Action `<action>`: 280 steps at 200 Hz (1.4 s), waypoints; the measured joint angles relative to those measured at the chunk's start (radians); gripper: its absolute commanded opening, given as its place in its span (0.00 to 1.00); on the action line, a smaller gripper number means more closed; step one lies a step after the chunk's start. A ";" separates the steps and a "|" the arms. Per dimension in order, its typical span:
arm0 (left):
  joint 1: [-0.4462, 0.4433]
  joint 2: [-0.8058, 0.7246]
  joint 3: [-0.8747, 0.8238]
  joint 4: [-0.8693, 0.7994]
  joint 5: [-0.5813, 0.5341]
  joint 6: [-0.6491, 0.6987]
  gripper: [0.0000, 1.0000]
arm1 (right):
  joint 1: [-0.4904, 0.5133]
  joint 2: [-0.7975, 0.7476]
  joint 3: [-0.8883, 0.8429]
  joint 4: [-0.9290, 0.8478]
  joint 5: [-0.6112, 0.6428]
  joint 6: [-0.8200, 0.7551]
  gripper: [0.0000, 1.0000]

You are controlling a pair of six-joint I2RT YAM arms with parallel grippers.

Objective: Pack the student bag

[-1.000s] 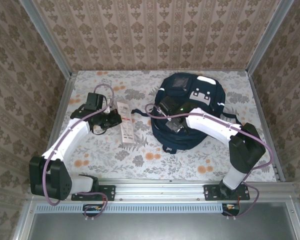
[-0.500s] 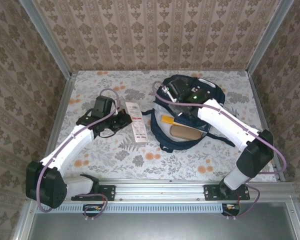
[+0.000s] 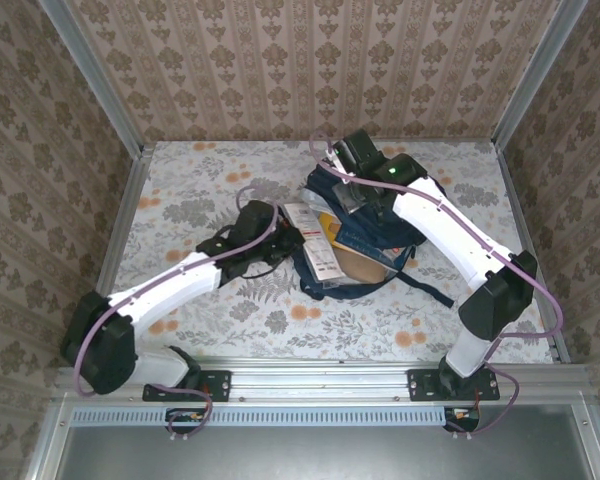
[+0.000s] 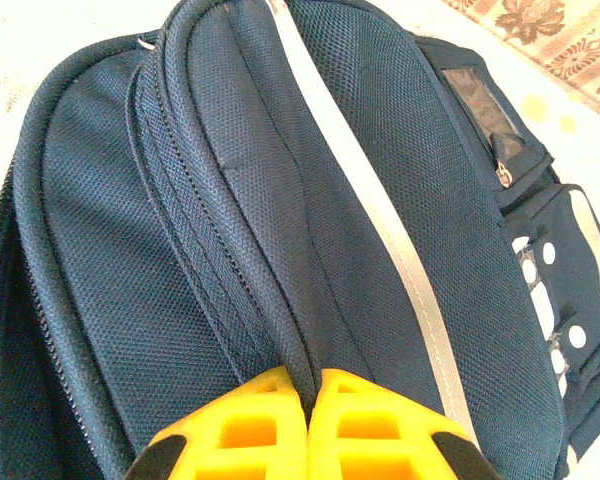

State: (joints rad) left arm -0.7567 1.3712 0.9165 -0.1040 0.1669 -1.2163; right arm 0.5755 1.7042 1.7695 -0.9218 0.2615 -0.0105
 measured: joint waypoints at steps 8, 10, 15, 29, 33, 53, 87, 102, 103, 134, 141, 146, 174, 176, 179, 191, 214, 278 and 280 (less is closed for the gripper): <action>-0.018 0.037 0.025 0.007 -0.009 -0.006 0.00 | -0.001 0.000 0.000 -0.001 -0.005 0.005 0.00; -0.022 0.045 0.031 0.009 -0.011 -0.008 0.00 | -0.001 0.000 0.000 -0.001 -0.005 0.006 0.00; -0.029 0.064 0.043 0.018 -0.015 -0.012 0.00 | -0.002 0.000 0.000 -0.001 -0.008 0.008 0.00; -0.041 0.107 0.063 0.058 -0.024 -0.019 0.00 | -0.003 0.000 0.000 -0.001 -0.013 0.014 0.00; -0.041 0.119 0.068 0.068 -0.025 -0.019 0.00 | -0.003 0.000 0.000 -0.001 -0.013 0.015 0.00; -0.029 0.192 0.119 0.090 -0.022 -0.018 0.00 | -0.005 0.000 -0.003 0.000 -0.018 0.016 0.00; 0.020 0.317 0.228 0.089 0.017 0.019 0.00 | -0.004 -0.005 -0.032 0.013 -0.037 0.018 0.00; 0.041 0.374 0.281 0.085 0.051 0.044 0.00 | -0.005 -0.005 -0.040 0.031 -0.037 0.019 0.00; 0.042 0.377 0.284 0.084 0.053 0.045 0.00 | -0.006 -0.005 -0.041 0.032 -0.038 0.019 0.00; 0.077 0.480 0.387 0.078 0.088 0.110 0.59 | -0.016 -0.005 -0.045 0.055 -0.031 0.026 0.00; 0.083 0.494 0.405 0.070 0.088 0.121 0.67 | -0.020 -0.007 -0.046 0.057 -0.029 0.029 0.00; 0.085 0.499 0.412 0.064 0.087 0.128 0.72 | -0.022 -0.008 -0.046 0.058 -0.029 0.032 0.00; 0.097 0.483 0.414 -0.009 0.071 0.178 0.77 | -0.029 -0.028 -0.068 0.071 -0.028 0.042 0.00; 0.097 0.480 0.414 -0.015 0.070 0.181 0.77 | -0.029 -0.029 -0.071 0.072 -0.028 0.042 0.00; 0.097 0.475 0.414 -0.025 0.068 0.185 0.77 | -0.029 -0.031 -0.074 0.074 -0.028 0.042 0.00; 0.097 0.444 0.404 -0.055 0.059 0.200 0.77 | -0.030 -0.039 -0.088 0.082 -0.031 0.045 0.00; 0.097 0.333 0.344 -0.111 0.043 0.219 0.76 | -0.029 -0.047 -0.113 0.100 -0.041 0.055 0.18; 0.130 0.059 0.217 -0.258 -0.006 0.245 0.74 | -0.029 -0.116 -0.195 0.127 -0.092 0.130 0.61; 0.135 0.058 0.216 -0.259 -0.007 0.247 0.74 | -0.029 -0.122 -0.203 0.127 -0.092 0.136 0.61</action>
State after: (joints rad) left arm -0.6220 1.4292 1.1328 -0.3634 0.1600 -0.9695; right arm 0.5461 1.5822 1.5665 -0.7944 0.1696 0.1253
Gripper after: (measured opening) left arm 0.742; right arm 0.604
